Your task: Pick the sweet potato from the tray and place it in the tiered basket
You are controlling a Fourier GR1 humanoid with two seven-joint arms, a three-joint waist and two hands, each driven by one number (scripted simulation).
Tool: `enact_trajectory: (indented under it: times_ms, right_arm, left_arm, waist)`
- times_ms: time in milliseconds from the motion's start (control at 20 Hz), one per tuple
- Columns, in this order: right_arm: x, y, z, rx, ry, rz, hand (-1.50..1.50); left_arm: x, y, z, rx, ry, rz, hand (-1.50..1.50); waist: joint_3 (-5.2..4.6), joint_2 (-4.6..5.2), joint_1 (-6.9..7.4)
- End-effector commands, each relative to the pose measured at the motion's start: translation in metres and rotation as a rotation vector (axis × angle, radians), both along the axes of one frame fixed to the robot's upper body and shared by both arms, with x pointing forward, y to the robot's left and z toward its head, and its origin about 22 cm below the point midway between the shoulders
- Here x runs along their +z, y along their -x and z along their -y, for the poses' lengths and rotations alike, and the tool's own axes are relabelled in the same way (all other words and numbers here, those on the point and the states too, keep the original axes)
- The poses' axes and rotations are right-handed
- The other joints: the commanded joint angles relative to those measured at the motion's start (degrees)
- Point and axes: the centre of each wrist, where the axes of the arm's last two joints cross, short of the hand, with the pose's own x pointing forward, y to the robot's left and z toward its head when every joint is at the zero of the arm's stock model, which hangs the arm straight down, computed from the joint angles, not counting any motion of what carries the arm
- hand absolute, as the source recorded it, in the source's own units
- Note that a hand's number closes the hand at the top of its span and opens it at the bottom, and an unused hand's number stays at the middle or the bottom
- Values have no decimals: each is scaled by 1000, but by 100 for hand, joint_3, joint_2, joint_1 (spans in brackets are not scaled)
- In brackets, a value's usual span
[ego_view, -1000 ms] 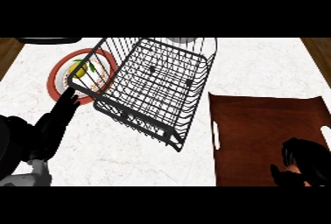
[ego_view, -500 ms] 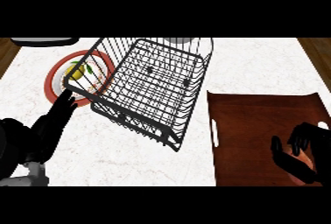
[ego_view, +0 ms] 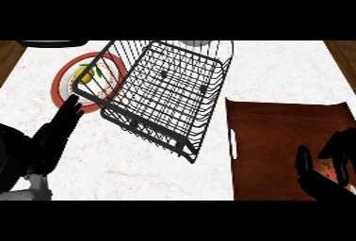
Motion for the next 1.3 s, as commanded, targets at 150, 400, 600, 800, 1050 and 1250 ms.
enact_trajectory:
  times_ms: [150, 400, 600, 800, 1050, 1250]
  right_arm:
    - [47, 14, -57, 91, -23, -17, 150]
    - [74, -43, -114, 109, -25, -24, 150]
    - [77, -53, -173, 106, -37, -49, 150]
    - [84, -72, -196, 76, -49, -89, 150]
    - [67, -91, -211, 68, -59, -138, 150]
    - [66, -107, -210, 45, -57, -186, 150]
  left_arm:
    - [-1, -8, -9, -11, 11, 0, 0]
    - [11, 1, 9, -15, 1, 3, 0]
    - [4, -9, 10, -11, -4, 3, 0]
    - [18, -7, -4, -6, 8, 22, 0]
    - [9, -8, -14, 8, 4, 7, 0]
    - [12, -12, -3, -6, -2, 6, 0]
  waist:
    - [-9, 10, 58]
    - [-3, 6, 162]
    - [-3, 14, 122]
    - [-1, 13, 131]
    - [3, 16, 84]
    - [4, 14, 61]
